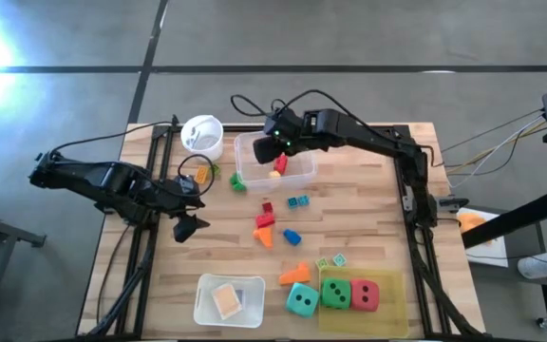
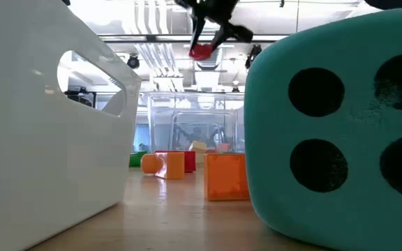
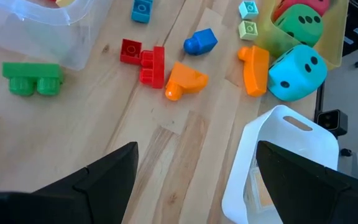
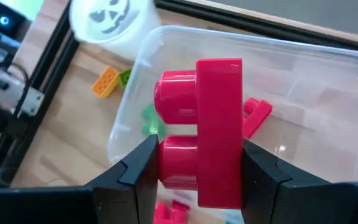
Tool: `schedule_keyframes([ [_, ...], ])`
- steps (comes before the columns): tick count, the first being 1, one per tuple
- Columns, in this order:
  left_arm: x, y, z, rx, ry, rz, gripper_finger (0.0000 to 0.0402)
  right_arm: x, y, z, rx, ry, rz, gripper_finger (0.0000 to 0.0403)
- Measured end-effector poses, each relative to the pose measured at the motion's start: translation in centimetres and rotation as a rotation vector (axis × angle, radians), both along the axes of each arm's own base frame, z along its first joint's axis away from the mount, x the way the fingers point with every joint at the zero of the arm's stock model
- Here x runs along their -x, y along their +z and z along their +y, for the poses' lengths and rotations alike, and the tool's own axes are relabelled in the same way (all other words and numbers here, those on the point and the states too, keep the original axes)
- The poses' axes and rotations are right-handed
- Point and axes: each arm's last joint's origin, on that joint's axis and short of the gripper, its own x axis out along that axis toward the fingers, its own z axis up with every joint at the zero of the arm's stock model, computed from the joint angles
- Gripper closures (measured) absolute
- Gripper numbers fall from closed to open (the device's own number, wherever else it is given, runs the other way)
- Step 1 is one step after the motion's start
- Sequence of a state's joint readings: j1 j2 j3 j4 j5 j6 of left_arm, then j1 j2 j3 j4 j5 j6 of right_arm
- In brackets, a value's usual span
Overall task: Pick & Place Toys
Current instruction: Put the red game piece into the transparent bin
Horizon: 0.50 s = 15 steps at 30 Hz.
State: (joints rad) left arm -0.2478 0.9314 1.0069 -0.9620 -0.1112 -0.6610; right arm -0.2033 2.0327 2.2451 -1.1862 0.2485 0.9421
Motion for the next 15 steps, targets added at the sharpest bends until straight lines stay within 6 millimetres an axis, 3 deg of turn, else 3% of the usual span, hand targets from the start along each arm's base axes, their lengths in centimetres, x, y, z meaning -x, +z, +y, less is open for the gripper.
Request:
schedule_keyframes([
  [15,-0.1,0.1,0.0,0.015,0.015,-0.011,0.0071,-1.5,-5.0,-3.7,-0.129,-0.074,-0.09,0.0249],
])
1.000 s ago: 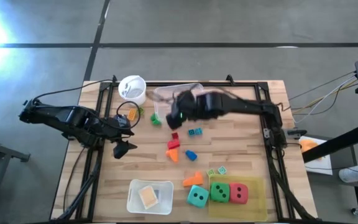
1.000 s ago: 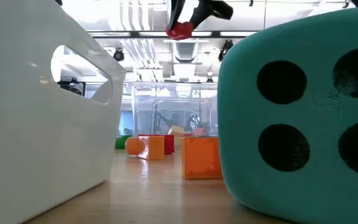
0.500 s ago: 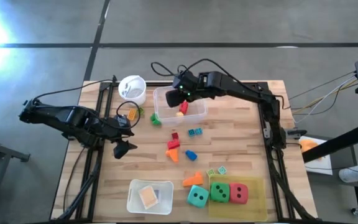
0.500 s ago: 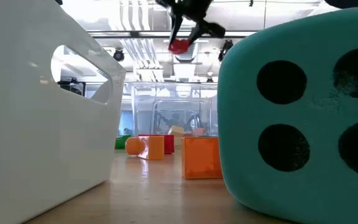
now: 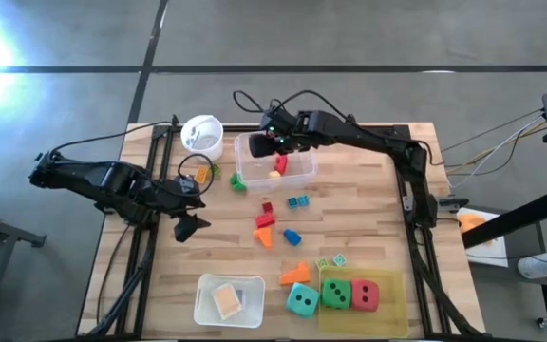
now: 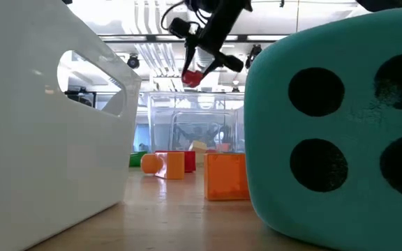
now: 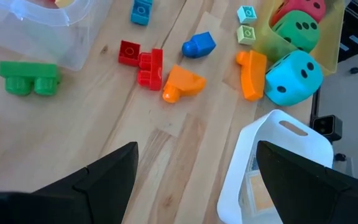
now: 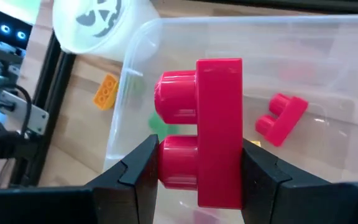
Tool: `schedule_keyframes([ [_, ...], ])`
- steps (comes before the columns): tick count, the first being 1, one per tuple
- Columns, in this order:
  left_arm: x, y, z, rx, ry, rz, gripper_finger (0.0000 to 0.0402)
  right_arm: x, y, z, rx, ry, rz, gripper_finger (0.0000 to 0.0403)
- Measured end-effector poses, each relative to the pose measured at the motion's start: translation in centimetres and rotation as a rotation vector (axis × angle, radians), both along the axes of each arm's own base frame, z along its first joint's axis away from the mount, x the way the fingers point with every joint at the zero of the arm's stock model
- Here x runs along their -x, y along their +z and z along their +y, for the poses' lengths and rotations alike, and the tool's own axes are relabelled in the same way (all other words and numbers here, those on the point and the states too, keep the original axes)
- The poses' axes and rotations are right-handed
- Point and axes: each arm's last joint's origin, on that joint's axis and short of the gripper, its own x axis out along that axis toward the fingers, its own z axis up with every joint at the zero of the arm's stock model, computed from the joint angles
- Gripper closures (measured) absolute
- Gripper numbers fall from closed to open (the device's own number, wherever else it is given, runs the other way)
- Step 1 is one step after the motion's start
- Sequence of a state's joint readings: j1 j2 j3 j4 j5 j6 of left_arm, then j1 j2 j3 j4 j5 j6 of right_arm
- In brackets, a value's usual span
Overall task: Pick & Place Toys
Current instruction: Put the red game piece into the transparent bin
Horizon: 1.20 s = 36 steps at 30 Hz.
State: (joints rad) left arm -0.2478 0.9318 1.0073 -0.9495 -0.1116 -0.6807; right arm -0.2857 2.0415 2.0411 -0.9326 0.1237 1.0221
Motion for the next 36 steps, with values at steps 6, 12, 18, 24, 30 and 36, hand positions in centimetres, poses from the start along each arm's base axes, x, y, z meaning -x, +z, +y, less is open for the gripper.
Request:
schedule_keyframes([
  [6,-0.1,0.1,0.0,0.003,0.001,-0.009,0.0071,-0.2,-0.5,-1.4,-0.034,-0.018,-0.076,0.0249],
  [12,-0.1,0.1,0.0,0.006,0.003,-0.01,0.0071,-0.2,-2.7,-1.2,-0.088,-0.015,-0.042,0.0249],
  [18,-0.1,0.1,0.0,0.006,0.004,-0.01,0.0071,-0.4,-4.4,-1.1,-0.096,-0.009,-0.049,0.0249],
  [24,-0.1,0.1,0.0,0.008,0.006,-0.01,0.0071,-0.6,-6.0,-1.1,-0.101,0.005,-0.06,0.025],
  [30,-0.1,0.1,0.0,0.008,0.006,-0.009,0.0071,-0.2,-7.6,-1.0,-0.125,0.011,-0.025,0.025],
  [36,-0.1,0.1,0.0,0.008,0.006,-0.009,0.0071,0.0,-8.1,-1.2,-0.128,0.008,-0.009,0.025],
])
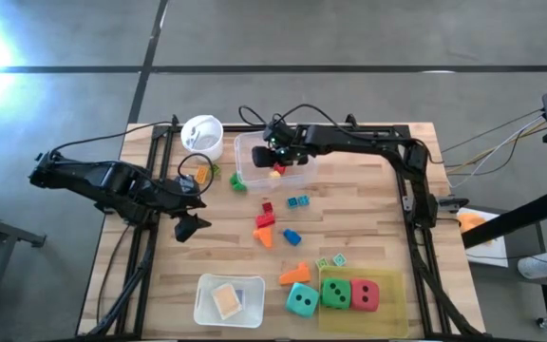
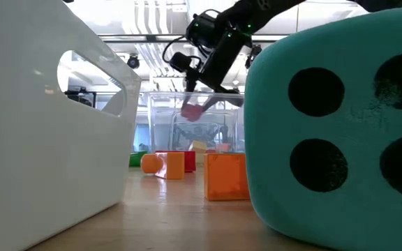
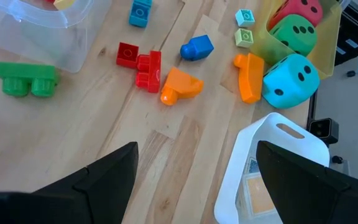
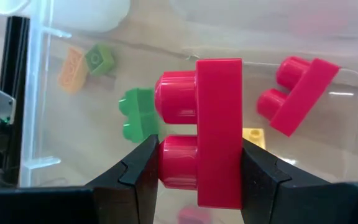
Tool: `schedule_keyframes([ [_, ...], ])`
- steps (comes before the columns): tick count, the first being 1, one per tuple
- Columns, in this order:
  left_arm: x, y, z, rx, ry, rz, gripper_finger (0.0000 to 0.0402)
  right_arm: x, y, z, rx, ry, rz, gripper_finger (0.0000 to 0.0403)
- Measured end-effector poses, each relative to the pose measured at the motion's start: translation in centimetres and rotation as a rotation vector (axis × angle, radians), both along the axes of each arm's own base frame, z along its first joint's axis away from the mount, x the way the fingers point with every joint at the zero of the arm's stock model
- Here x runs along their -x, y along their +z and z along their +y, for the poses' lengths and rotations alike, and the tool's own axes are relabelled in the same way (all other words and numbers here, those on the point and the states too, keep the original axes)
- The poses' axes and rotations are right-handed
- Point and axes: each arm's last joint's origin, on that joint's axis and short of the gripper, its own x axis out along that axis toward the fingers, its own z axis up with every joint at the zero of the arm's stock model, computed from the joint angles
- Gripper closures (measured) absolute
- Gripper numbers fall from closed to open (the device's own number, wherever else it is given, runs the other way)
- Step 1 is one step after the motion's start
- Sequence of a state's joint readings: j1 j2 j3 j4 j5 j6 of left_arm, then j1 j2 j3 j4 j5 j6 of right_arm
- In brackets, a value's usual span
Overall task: Pick & Place Toys
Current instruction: Put the red game piece into the transparent bin
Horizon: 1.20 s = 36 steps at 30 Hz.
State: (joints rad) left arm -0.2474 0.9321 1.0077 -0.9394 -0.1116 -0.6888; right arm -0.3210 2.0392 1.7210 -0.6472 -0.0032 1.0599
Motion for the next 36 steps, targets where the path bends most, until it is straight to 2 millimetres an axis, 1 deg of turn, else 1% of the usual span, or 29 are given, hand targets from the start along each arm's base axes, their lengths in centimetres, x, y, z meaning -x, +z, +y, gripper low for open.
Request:
schedule_keyframes([
  [10,0.0,0.0,0.0,0.006,-0.005,0.003,0.0071,0.8,-1.4,-0.3,-0.049,-0.042,0.057,0.025],
  [24,0.0,0.0,0.0,0.005,-0.006,0.004,0.0071,3.0,-2.4,0.2,-0.121,-0.06,0.304,0.025],
  [32,0.0,0.0,0.0,0.004,-0.007,0.004,0.0071,3.1,-2.4,0.2,-0.123,-0.058,0.311,0.025],
  [36,0.0,0.0,0.0,0.002,-0.009,0.003,0.0071,3.0,-2.8,0.2,-0.138,-0.021,0.308,0.025],
])
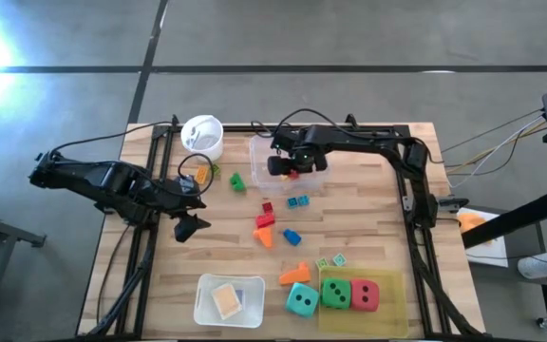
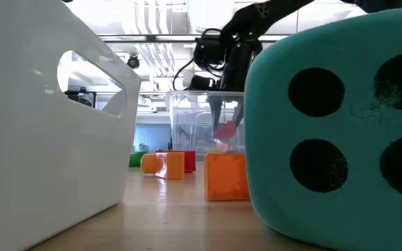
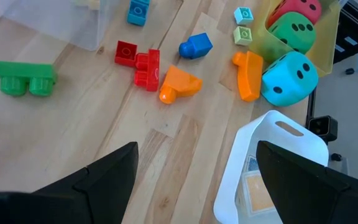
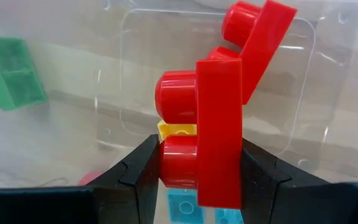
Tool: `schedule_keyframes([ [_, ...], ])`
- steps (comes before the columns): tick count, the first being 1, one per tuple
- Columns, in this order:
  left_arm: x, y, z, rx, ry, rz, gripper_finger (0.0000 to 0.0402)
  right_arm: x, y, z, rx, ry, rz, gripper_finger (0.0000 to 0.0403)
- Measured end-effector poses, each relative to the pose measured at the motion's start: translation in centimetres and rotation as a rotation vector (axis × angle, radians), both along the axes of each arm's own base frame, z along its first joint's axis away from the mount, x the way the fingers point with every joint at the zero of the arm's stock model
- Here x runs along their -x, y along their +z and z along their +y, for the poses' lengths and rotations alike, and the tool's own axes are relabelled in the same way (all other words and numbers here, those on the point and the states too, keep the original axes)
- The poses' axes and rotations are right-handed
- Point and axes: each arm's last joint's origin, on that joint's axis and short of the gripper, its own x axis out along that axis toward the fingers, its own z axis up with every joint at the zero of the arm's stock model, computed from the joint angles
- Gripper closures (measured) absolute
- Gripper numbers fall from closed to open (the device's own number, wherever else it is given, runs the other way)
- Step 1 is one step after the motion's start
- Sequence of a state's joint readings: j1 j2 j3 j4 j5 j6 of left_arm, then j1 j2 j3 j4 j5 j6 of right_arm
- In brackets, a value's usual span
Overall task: Pick & Place Toys
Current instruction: Put the red game piece into the transparent bin, then put the blue game piece into the transparent bin
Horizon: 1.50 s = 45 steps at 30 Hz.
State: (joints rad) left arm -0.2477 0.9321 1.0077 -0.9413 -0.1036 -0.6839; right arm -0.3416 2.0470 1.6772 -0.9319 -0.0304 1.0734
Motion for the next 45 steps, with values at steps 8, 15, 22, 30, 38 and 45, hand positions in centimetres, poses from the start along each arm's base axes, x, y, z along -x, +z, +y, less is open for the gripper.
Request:
schedule_keyframes([
  [8,0.0,0.0,0.0,-0.002,-0.003,0.0,0.0071,-0.2,-1.2,-0.1,0.016,-0.038,0.044,0.0251],
  [15,0.0,0.0,0.0,0.001,-0.005,0.001,0.0071,-0.3,-1.7,-0.1,0.033,0.058,0.065,0.0269],
  [22,0.0,0.0,0.0,0.004,-0.008,0.001,0.0071,-0.3,-1.8,-0.1,0.034,0.079,0.072,0.0311],
  [30,0.0,0.0,0.0,0.006,-0.01,0.002,0.0071,-0.3,-1.7,-0.1,0.035,0.091,0.071,0.0387],
  [38,0.0,0.0,0.0,0.01,-0.013,0.003,0.0071,-0.3,-1.7,-0.1,0.035,0.092,0.069,0.0369],
  [45,0.0,0.0,0.0,0.011,-0.014,0.005,0.0071,-0.3,-1.4,-0.1,0.046,0.125,0.056,0.0292],
])
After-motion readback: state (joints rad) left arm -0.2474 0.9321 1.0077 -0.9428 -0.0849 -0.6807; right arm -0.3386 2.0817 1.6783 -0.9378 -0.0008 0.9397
